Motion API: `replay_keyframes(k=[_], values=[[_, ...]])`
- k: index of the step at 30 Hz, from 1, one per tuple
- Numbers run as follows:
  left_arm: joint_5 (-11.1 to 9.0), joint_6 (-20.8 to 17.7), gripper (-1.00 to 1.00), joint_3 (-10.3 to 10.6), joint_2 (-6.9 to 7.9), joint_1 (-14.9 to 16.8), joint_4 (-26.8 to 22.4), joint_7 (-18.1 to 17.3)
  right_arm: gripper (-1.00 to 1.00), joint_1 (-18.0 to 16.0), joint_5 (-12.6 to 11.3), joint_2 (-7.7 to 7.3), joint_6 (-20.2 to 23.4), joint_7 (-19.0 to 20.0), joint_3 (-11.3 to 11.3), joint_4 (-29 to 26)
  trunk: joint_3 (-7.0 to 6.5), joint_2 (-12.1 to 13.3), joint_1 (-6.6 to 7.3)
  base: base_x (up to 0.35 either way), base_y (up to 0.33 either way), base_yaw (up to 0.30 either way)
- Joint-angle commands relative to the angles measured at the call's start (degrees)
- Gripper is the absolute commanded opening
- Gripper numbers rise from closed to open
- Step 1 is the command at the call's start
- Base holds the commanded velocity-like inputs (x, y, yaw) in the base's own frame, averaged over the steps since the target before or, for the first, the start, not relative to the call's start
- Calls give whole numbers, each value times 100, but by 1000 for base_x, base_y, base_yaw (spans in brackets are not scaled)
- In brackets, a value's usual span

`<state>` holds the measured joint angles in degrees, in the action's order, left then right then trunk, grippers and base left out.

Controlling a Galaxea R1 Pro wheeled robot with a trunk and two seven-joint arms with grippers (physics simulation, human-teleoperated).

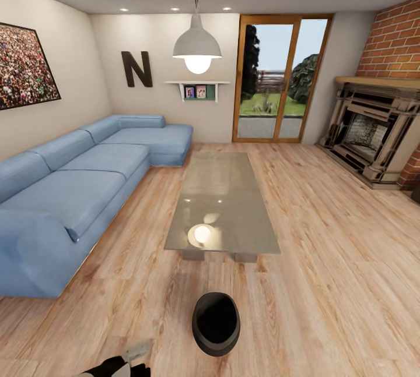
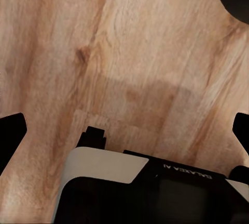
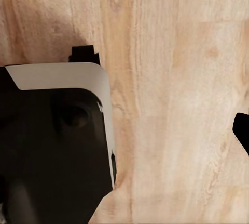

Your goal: Place each of the two pumpkins and all three candles from the living room inside a cabinet in the living room (use any cabinet), then make sure every cabinet is closed, and position the cauldron so it is next to a table in the living room.

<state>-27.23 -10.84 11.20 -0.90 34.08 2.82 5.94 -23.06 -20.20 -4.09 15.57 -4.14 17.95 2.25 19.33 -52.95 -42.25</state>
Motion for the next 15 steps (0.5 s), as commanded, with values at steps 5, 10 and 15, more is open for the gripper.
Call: replay_keyframes(k=[5,10,15], values=[[-54,-15,100,49,-1,-32,8,13,100,-5,-59,51,13,-8,45,4,6,-5,-1,0,0,0],[-54,-15,100,49,0,-37,8,13,100,-5,-60,56,15,-8,44,4,6,-5,-1,0,0,0],[-54,-15,100,49,2,-41,8,13,100,-5,-59,57,16,-8,43,4,6,-5,-1,0,0,0]])
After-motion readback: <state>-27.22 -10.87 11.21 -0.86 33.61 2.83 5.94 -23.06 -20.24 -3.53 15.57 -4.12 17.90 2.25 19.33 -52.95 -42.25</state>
